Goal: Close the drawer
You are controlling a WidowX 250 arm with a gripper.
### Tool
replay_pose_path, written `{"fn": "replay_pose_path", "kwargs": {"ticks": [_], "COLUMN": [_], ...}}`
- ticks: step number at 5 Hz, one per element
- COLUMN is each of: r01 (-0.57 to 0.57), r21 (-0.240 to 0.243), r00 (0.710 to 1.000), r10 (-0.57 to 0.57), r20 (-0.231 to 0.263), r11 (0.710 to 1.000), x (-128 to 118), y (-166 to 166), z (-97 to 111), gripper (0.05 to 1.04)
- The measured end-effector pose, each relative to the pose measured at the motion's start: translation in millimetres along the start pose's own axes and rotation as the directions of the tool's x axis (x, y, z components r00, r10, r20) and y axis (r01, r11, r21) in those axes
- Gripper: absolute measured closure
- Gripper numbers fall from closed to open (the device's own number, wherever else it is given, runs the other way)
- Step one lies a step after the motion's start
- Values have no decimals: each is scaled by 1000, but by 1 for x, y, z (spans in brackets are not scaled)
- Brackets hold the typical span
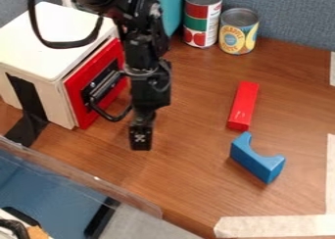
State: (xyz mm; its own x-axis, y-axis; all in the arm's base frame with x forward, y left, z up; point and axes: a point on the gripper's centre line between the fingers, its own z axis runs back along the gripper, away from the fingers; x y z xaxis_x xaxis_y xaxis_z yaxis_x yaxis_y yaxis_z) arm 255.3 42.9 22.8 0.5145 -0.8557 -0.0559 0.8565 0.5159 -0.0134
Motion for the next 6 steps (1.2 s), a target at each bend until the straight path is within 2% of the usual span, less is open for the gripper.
{"fn": "replay_pose_path", "kwargs": {"ticks": [1,2,3,4,5,6], "r01": [-54,-60,-68,-35,75,98], "r21": [-19,-28,-21,-15,7,16], "r00": [999,998,998,999,997,995], "r10": [54,60,68,36,-75,-99], "r20": [-2,-25,-4,40,27,15], "r11": [998,998,997,999,997,995], "x": [-15,-19,-13,16,53,65], "y": [0,-2,-1,-7,-19,-23], "z": [-4,-4,-6,-5,5,10], "gripper": [84,83,83,84,84,84]}}
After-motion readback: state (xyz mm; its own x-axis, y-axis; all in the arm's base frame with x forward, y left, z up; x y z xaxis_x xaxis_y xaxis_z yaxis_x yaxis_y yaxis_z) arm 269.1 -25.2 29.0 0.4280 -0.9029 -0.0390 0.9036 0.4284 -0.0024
